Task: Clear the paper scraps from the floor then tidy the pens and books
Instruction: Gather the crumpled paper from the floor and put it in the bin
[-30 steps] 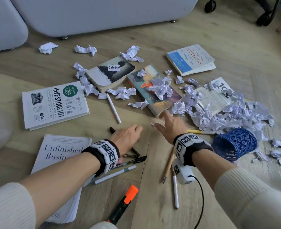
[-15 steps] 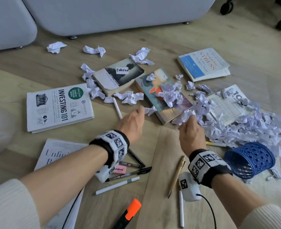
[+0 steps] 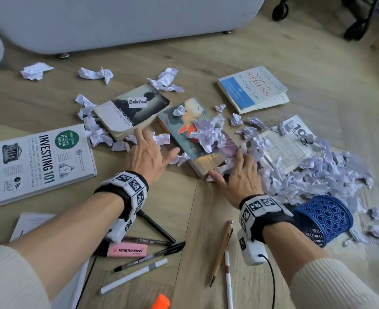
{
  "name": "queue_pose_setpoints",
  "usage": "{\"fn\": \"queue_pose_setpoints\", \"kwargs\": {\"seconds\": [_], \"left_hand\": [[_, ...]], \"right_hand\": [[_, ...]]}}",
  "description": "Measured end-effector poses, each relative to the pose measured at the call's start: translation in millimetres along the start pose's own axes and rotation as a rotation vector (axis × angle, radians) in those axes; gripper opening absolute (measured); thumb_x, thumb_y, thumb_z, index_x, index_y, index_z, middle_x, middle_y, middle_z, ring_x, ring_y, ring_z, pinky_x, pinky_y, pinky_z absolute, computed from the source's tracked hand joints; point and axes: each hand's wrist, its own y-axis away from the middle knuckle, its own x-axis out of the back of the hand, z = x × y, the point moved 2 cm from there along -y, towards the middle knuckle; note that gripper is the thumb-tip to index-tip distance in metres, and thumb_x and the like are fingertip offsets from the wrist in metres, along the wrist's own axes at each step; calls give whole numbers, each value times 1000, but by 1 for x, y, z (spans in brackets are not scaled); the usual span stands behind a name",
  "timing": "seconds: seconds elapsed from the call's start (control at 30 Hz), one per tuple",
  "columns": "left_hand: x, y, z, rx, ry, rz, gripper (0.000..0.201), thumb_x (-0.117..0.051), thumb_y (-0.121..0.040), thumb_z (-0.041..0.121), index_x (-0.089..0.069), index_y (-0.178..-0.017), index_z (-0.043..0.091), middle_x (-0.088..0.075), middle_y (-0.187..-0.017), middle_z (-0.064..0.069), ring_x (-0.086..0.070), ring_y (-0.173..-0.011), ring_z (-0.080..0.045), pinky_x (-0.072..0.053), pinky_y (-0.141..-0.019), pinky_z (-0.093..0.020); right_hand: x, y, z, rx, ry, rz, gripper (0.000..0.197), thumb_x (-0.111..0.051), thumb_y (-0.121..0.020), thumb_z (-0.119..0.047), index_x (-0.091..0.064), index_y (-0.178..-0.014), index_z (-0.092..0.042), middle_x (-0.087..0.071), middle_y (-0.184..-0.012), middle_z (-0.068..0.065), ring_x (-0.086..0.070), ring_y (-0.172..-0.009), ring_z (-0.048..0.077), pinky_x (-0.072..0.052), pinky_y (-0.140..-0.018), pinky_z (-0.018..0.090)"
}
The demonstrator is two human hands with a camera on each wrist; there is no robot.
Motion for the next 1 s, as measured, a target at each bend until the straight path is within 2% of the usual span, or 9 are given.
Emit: {"fn": "queue_pose_setpoints", "kwargs": {"seconds": [0.07, 0.17, 0.27, 0.37, 0.47, 0.57, 0.67, 0.8, 1.0], "left_hand": [[-4, 0, 6, -19, -55, -27, 87, -40, -77, 74, -43, -118, -3, -45, -108, -17, -58, -65, -32, -33, -48, -31], [-14, 3, 18, -92, -156, -60, 68, -36, -85, 69, -45, -109, 6, -42, -112, -15, -60, -71, -32, -33, -48, -31], [-23, 9, 31, -195, -181, -94, 44, -37, -95, 55, -45, -99, 12, -43, -106, -13, -57, -80, -33, -30, -50, -34], [-28, 9, 37, -254, -193, -191, 31, -46, -96, 42, -48, -100, 12, -47, -103, -13, -59, -86, -34, -33, -53, -36], [-24, 3, 34, -199, -132, -220, 22, -47, -94, 31, -48, -89, 10, -57, -93, -15, -60, -79, -36, -44, -60, -40], [-5, 1, 36, -184, -18, -94, 26, -56, -83, 25, -41, -65, 14, -48, -64, -7, -45, -58, -29, -31, -53, -34], [12, 0, 52, -234, 39, -46, 33, -60, -75, 20, -34, -56, 14, -37, -62, -1, -35, -53, -23, -23, -52, -29], [15, -6, 79, -334, 98, -98, 13, -61, -78, 10, -49, -81, 6, -48, -101, -16, -41, -61, -23, -32, -55, -30], [-2, -18, 106, -359, 6, -165, 56, -49, -88, 11, -34, -141, 21, -23, -143, -22, -59, -87, -32, -53, -71, -40]], "right_hand": [[-6, 2, -5, 102, 15, 8, 70, -39, -87, -63, -40, -124, -3, -38, -128, 19, -44, -110, 33, -45, -94, 45], [-10, 9, -15, 333, 111, 102, 31, -59, -90, -30, -51, -97, -1, -51, -103, 22, -52, -85, 34, -52, -70, 44], [-12, 13, -21, 378, 144, 19, 17, -59, -92, -18, -52, -97, -4, -47, -94, 12, -44, -79, 24, -49, -68, 39], [0, 13, -12, 258, 17, -89, 20, -49, -96, -19, -45, -112, -6, -41, -103, 7, -46, -78, 20, -39, -68, 31], [29, 15, 6, 124, -184, 82, 20, -48, -94, -13, -43, -113, -8, -47, -103, 5, -52, -80, 21, -45, -67, 30], [49, 11, 37, -72, -165, 255, 19, -51, -91, -16, -38, -104, -10, -50, -93, 7, -50, -75, 20, -41, -64, 31], [48, 9, 63, -264, -13, 230, 36, -45, -90, -29, -36, -117, -7, -47, -97, 14, -47, -84, 27, -42, -71, 38], [33, 9, 68, -396, 82, 101, 64, -40, -86, -60, -23, -133, -19, -31, -121, 16, -37, -111, 37, -46, -85, 46], [18, 6, 46, -228, 126, 41, 79, -46, -85, -65, -10, -144, -25, -22, -133, 19, -38, -116, 38, -45, -94, 45]]}}
